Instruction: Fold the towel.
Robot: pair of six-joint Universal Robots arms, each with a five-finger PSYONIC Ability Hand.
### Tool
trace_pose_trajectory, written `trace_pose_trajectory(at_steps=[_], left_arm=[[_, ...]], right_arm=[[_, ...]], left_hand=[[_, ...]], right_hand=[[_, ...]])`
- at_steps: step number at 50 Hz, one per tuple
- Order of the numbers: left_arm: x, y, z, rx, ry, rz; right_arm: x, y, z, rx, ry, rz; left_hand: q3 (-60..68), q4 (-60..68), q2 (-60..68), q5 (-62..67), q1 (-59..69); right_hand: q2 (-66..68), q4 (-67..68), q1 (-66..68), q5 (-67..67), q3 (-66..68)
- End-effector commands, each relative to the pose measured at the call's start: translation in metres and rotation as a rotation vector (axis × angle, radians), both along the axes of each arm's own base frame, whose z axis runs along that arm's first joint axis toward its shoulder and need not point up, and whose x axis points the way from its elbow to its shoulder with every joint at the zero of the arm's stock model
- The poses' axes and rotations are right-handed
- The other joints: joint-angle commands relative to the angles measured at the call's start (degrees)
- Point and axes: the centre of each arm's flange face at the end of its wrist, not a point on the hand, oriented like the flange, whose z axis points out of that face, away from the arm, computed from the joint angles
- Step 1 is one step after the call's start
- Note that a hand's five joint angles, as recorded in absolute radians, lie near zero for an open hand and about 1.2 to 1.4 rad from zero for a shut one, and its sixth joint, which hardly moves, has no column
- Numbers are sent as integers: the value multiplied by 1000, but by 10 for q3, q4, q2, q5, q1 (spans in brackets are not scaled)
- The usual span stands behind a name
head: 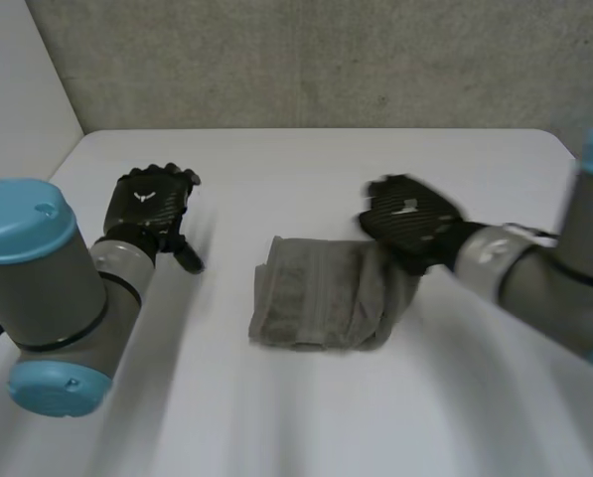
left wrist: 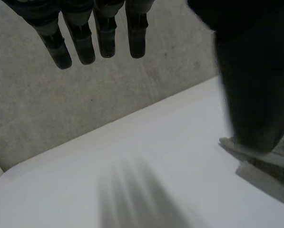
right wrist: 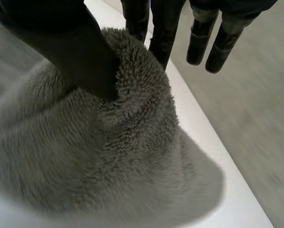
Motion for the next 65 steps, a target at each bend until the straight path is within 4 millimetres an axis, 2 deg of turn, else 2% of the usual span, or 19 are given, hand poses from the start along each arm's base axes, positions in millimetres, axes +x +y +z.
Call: trace_pose_trajectory(at_steps=[1,2,6,13,14,15,21,23,24,26,27,29,34,37,40,42,50,60,65], left_arm=[[6,-6,2,6,19,16],[6,-6,2,6,19,16],[7,-6,0,11,17,20],[6,-9,2,0,20,19],[5,-11,3,-4,21,18],[4,-12,4,-11,23,13],[-1,-15,11,-28,36,5],[-7,-14,12,-33,43,-13],[-7,-14,12,-33,43,-13],[-15,-10,12,-29,55,-38],[-15,-10,12,-28,55,-38],[-20,-7,10,-24,57,-54],[-49,9,-8,32,52,-213],[-56,15,-15,53,49,-260],[-66,22,-27,87,41,-329],[-71,28,-40,120,28,-366],[-68,32,-70,195,-17,-364],[-61,32,-81,198,-85,-359],[-57,31,-84,157,-173,-366]], right_arm=[[76,52,-47,40,60,243],[85,61,-57,51,73,268],[96,72,-70,61,83,290],[105,69,-65,51,-9,237],[103,69,-61,72,-37,210],[99,68,-57,99,-55,181],[78,72,-35,159,-108,113],[53,63,-18,185,-151,33],[52,62,-18,185,-151,32],[24,44,-8,229,-202,-82],[24,44,-8,230,-202,-83],[-1,30,-2,302,-258,-191],[-27,15,-7,419,-298,-318],[-33,11,-16,471,-306,-354],[-33,10,-22,501,-308,-366],[-31,5,-36,570,-337,-392],[-16,-1,-62,664,-432,-403],[14,10,-90,639,-385,-397],[15,8,-100,554,-314,-439]], left_hand=[[-33,-38,-19,-8,-44],[-33,-38,-19,-8,-44],[-33,-38,-20,-10,-45],[-33,-38,-22,-12,-47],[-33,-38,-24,-13,-49],[-33,-38,-25,-15,-50],[-33,-38,-27,-17,-52],[-33,-38,-29,-19,-54],[-33,-38,-29,-19,-54],[-33,-38,-29,-19,-54],[-33,-38,-29,-19,-54],[-33,-38,-29,-19,-54],[-33,-38,-29,-19,-54],[-33,-38,-29,-19,-54],[-33,-38,-29,-19,-54],[-33,-38,-27,-17,-52],[-33,-38,-22,-12,-47],[-33,-38,-24,-14,-49],[-33,-38,-27,-17,-52]], right_hand=[[83,-44,66,45,-30],[83,-44,66,45,-30],[83,-44,66,45,-30],[83,-44,66,45,-30],[-349,-44,-366,-388,-30],[-617,-44,-634,-655,-30],[-617,-44,-634,-655,-30],[-617,-44,-634,-655,-30],[-617,-44,-634,-655,-30],[-617,-44,-634,-655,-30],[-617,-44,-634,-655,-30],[-617,-44,-634,-655,-30],[-617,-44,-634,-655,-30],[-617,-44,-634,-655,-30],[-617,-44,-634,-655,-30],[-617,-44,-634,-655,-30],[-617,-44,-634,-655,-30],[-617,-44,-634,-655,-30],[-617,-44,-634,-655,-30]])
